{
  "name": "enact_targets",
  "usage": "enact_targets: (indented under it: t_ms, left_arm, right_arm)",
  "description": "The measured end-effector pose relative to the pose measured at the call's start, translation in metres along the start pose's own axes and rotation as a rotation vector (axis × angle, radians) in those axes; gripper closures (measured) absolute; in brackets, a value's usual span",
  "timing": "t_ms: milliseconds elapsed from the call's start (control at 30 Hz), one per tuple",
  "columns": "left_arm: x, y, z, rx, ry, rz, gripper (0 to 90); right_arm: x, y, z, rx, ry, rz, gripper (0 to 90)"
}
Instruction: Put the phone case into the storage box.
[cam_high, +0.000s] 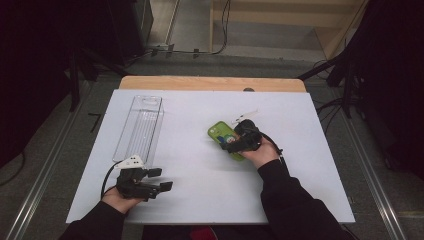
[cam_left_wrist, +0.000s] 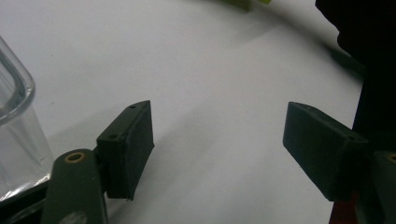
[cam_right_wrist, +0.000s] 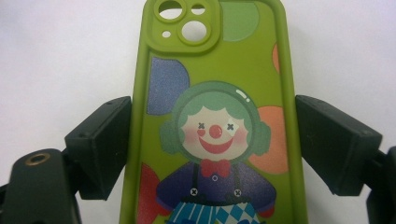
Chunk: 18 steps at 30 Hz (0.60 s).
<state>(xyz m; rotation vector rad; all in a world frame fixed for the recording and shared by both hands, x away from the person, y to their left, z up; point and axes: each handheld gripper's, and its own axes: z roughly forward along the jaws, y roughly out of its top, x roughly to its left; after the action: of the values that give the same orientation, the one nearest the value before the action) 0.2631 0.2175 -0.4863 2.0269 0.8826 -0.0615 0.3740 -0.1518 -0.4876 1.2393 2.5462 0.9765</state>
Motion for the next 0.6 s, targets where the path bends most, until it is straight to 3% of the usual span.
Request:
enact_targets:
  t_ms: [300,600]
  left_arm:
    - [-0.001,0.001,0.001,-0.002,-0.008,-0.005,24.5]
    - [-0.003,0.006,0.001,0.001,-0.022,-0.057,24.4]
  right_arm:
    - [0.005,-0.002,-0.021,-0.039,0.045,0.013,14.2]
    - [0.012,-0.011,-0.034,-0.047,0.071,0.034,14.2]
